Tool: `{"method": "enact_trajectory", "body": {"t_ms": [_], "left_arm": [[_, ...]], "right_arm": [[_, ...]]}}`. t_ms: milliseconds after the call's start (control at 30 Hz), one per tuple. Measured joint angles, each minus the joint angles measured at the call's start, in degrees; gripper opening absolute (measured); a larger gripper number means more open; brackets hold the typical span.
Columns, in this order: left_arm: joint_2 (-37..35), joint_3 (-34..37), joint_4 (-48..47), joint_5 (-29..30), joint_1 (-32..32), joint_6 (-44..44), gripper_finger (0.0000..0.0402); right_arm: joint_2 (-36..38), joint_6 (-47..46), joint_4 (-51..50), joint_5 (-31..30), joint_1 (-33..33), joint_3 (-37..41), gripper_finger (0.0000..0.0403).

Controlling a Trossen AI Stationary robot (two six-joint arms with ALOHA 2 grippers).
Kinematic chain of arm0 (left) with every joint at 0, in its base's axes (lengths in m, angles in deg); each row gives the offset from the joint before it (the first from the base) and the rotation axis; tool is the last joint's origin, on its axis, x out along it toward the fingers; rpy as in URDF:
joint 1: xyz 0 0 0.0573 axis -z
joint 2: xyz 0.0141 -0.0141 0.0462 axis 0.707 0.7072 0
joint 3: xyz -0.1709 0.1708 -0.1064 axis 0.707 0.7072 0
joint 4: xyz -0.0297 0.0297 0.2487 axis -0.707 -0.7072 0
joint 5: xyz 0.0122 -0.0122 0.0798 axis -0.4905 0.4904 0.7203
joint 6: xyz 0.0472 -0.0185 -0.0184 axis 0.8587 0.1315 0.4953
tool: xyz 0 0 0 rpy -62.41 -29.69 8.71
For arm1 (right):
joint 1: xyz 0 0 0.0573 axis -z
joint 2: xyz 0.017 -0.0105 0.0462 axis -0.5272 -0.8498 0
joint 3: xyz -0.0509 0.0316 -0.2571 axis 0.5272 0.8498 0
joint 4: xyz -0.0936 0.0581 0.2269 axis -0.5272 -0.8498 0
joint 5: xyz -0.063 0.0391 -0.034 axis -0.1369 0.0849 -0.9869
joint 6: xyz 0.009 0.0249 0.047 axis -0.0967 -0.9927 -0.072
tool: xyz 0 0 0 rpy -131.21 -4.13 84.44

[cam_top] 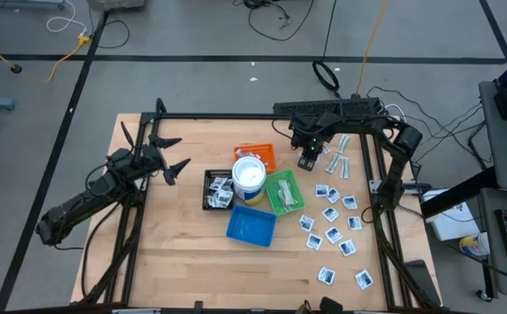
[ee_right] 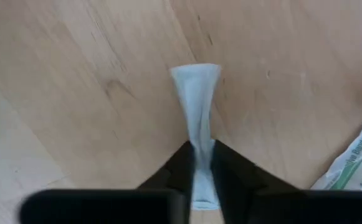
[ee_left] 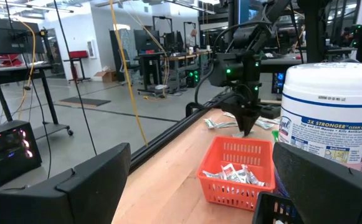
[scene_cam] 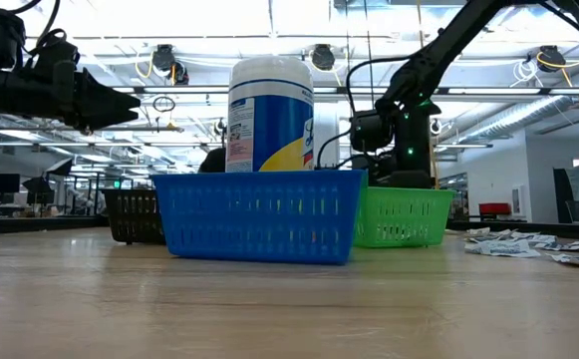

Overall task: Pick & Place First Aid Supplies
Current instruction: Put the green bandage pack into the green bin

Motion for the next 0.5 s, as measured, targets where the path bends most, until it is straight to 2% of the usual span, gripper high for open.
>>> {"method": "enact_trajectory", "body": {"t_ms": [67,200,500], "left_arm": [[0.0,0.0,0.0,0.0,0.0,0.0,0.0397],[0.0,0.0,0.0,0.0,0.0,0.0,0.0397],[0.0,0.0,0.0,0.0,0.0,0.0,0.0397]], "right_arm": [[0.0,-1.1,0.0,0.0,0.0,0.0,0.0010],[0.5,-7.8,-0.2,-0.4,0.0,0.0,0.0008],[8.4,-33.6,-3.9,-0.3,-0.2,0.0,0.0003]]}}
